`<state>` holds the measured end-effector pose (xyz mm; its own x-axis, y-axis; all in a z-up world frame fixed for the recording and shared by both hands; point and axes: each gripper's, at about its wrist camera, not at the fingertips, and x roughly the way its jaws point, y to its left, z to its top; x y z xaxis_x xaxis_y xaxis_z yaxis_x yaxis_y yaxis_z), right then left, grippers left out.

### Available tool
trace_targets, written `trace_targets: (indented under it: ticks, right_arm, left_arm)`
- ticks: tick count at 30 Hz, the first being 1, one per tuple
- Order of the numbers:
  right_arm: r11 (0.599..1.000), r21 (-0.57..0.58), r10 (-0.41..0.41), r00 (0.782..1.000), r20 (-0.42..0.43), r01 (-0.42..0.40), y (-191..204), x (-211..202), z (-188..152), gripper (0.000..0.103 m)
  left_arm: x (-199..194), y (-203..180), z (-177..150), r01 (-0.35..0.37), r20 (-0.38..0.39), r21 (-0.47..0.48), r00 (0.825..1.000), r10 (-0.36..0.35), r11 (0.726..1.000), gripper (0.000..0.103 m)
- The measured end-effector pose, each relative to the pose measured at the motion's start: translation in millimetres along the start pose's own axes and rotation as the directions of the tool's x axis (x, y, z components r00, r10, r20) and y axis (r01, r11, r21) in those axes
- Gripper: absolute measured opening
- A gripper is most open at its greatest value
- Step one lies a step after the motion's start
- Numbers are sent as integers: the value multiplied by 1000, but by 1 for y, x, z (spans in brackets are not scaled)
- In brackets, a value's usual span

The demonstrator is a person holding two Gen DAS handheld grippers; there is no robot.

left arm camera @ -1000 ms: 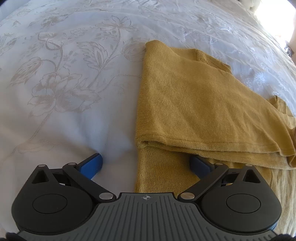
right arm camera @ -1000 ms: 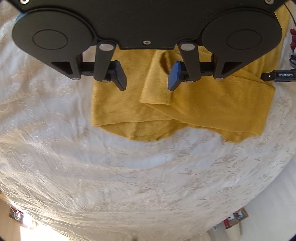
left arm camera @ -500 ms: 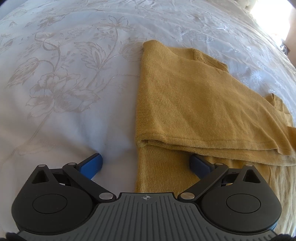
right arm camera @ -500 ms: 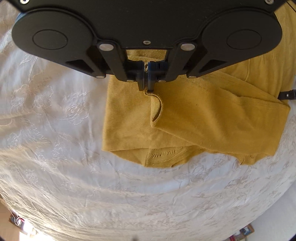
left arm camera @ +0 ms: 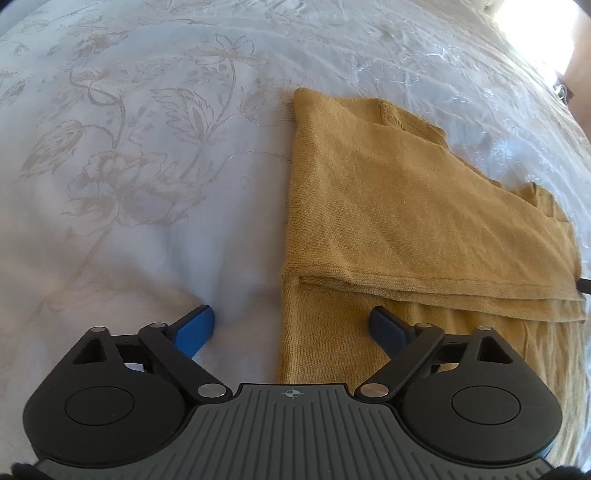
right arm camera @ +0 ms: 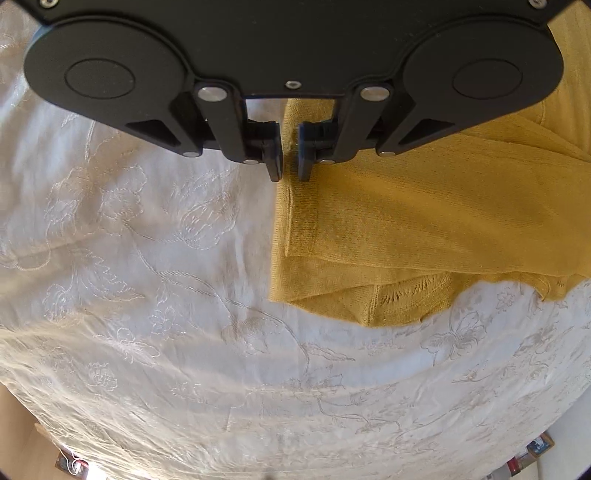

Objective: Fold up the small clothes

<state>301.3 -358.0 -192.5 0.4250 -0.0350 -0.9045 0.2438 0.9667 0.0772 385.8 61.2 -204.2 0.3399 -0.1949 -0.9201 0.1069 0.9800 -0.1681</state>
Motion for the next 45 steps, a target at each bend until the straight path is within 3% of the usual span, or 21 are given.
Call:
trace_targets:
  ticks: [2, 5, 9, 14, 19, 21, 24, 29, 31, 34, 39, 42, 45]
  right_arm:
    - [1000, 8, -1, 1000, 22, 1, -5, -7, -4, 61]
    - [1000, -6, 6, 999, 50, -6, -7, -17, -7, 66]
    - [999, -17, 49, 995, 82, -48, 1, -23, -6, 83]
    - [995, -47, 94, 991, 98, -90, 25, -20, 2, 87]
    - [988, -86, 135, 986, 96, -127, 45, -15, 9, 88]
    - [987, -96, 141, 986, 86, -132, 48, -10, 10, 89]
    - [987, -103, 132, 989, 70, -124, 48, -4, 9, 89]
    - [989, -105, 110, 991, 74, -102, 42, -5, 6, 89]
    - [988, -113, 112, 990, 82, -103, 42, -8, 5, 93]
    - [985, -129, 128, 988, 88, -116, 47, -8, 4, 101]
    - [981, -153, 128, 990, 56, -119, 57, 8, 4, 102]
    - [983, -162, 91, 996, 25, -86, 54, 23, 3, 102]
    - [995, -90, 51, 999, -7, -51, 33, 36, 3, 102]
  left_arm:
    - [-17, 1, -2, -6, 34, -10, 999, 6, 1000, 90]
    - [-44, -6, -2, -22, 111, 34, 994, 18, 999, 90]
    - [-52, -20, 17, -26, 185, 73, 983, 12, 997, 91]
    - [-25, -36, 52, -7, 190, 89, 982, -10, 996, 91]
    - [5, -37, 82, -74, 201, 76, 978, 58, 994, 91]
    - [17, -27, 92, -124, 191, 46, 975, 113, 991, 91]
    - [40, -2, 106, -255, 125, 26, 960, 250, 966, 92]
    - [38, 22, 111, -325, 114, 53, 941, 318, 944, 92]
    - [22, 23, 107, -302, 143, 33, 945, 295, 953, 91]
    - [-2, 12, 95, -211, 197, 21, 959, 203, 977, 92]
    - [-10, -22, 71, -19, 182, 35, 983, 12, 999, 92]
    - [2, -42, 56, -24, 168, 95, 986, 8, 995, 92]
    - [26, -46, 47, -81, 96, 144, 993, 68, 986, 92]
